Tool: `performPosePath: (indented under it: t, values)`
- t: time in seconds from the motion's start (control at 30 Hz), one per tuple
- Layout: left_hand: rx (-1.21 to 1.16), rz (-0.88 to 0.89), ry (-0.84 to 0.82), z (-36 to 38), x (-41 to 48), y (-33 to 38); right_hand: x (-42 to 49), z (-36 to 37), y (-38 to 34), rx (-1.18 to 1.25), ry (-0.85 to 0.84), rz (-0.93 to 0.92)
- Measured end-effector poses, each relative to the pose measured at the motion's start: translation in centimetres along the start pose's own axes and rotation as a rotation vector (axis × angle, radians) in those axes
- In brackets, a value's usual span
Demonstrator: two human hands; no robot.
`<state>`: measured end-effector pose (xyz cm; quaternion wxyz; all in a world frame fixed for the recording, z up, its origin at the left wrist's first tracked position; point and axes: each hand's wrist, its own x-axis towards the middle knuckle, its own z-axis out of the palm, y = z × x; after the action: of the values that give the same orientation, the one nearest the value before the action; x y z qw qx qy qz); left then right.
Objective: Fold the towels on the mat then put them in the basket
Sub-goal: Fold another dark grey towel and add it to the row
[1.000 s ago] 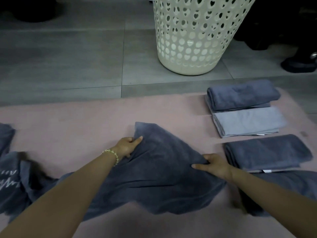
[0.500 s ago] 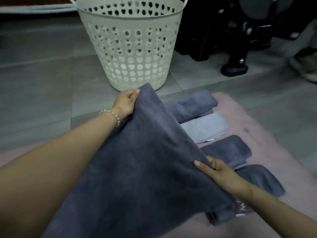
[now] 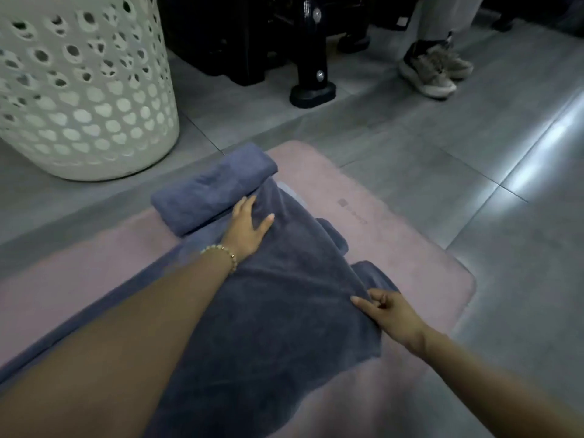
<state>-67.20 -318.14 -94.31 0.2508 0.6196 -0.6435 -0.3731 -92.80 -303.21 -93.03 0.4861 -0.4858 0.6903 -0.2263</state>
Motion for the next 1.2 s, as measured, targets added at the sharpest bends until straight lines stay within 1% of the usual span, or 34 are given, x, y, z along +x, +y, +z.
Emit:
performPosePath:
  t: [0.13, 0.23, 0.33, 0.4, 0.43, 0.53, 0.67, 0.77, 0.87, 0.93, 0.97, 1.03, 1.13, 1.17, 1.2]
  values:
    - [0.155, 0.038, -0.011, 0.4, -3.4, -2.3, 1.1, 0.6, -0.1, -0.128, 0.152, -0.064]
    - [0.256, 0.107, -0.064, -0.6, -6.0, -3.1, 1.2, 1.2, -1.4, -0.231, 0.223, -0.137]
    - [0.23, 0.094, -0.036, -3.0, -8.6, -4.5, 1.6, 2.3, -3.5, -0.45, 0.235, -0.28]
    - [0.226, 0.065, 0.008, -5.3, -10.8, -6.3, 2.1, 4.2, -5.0, -0.555, 0.197, -0.38]
    - [0.253, 0.057, 0.01, -6.8, -12.3, -7.3, 2.2, 5.6, -5.9, -0.599, 0.162, -0.402]
    - [0.355, 0.017, -0.027, -12.1, -17.2, -11.5, 2.1, 10.7, -8.9, -0.639, 0.039, -0.46]
    - [0.466, -0.114, -0.026, -20.3, -24.8, -19.2, 1.6, 18.3, -12.0, -0.626, -0.112, -0.546]
    - [0.529, -0.286, 0.046, -25.5, -32.1, -22.6, 0.3, 24.9, -13.3, -0.64, -0.256, -0.588]
    - [0.439, -0.459, 0.095, -28.3, -39.3, -26.8, -1.3, 30.5, -13.7, -0.654, -0.374, -0.609]
    - [0.315, -0.6, 0.133, -27.9, -43.2, -29.0, -2.6, 33.9, -13.8, -0.636, -0.46, -0.583]
    - [0.27, -0.644, 0.175, -27.2, -44.6, -29.8, -3.4, 35.6, -13.8, -0.619, -0.5, -0.576]
    - [0.119, -0.683, 0.305, -25.3, -46.4, -30.2, -5.2, 38.9, -13.8, -0.57, -0.562, -0.577]
    - [-0.156, -0.768, 0.574, -23.7, -47.4, -30.3, -7.6, 43.9, -14.1, -0.5, -0.598, -0.584]
    - [-0.201, -0.765, 0.648, -23.7, -47.5, -30.6, -8.0, 45.4, -14.2, -0.471, -0.602, -0.564]
    - [-0.255, -0.778, 0.684, -23.7, -47.6, -30.9, -8.3, 46.7, -14.5, -0.433, -0.599, -0.526]
